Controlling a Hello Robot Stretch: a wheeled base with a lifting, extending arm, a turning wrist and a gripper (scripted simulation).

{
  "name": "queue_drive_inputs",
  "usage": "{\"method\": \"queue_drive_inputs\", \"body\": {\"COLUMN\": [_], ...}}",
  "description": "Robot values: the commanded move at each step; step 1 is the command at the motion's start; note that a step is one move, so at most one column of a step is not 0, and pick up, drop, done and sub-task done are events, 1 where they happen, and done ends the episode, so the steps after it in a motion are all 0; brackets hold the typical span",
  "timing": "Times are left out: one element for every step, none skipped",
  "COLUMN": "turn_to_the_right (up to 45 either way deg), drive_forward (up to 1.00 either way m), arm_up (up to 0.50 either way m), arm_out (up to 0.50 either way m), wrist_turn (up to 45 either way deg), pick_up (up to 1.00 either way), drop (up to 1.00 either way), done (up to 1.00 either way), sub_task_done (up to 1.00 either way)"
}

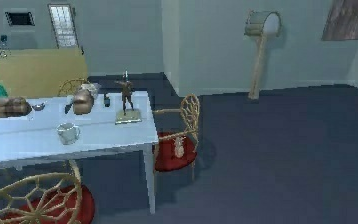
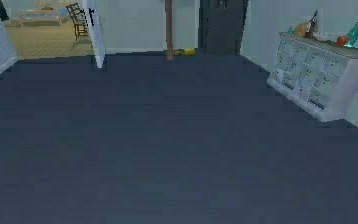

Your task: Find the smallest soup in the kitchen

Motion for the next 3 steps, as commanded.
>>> {"method": "queue_drive_inputs", "body": {"turn_to_the_right": [0.0, -45.0, -45.0], "drive_forward": [0.35, 0.0, 0.0], "arm_up": [0.0, 0.0, 0.0], "arm_out": [0.0, 0.0, 0.0], "wrist_turn": [0.0, 0.0, 0.0], "pick_up": [0.0, 0.0, 0.0], "drop": [0.0, 0.0, 0.0], "done": [0.0, 0.0, 0.0], "sub_task_done": [0.0, 0.0, 0.0]}}
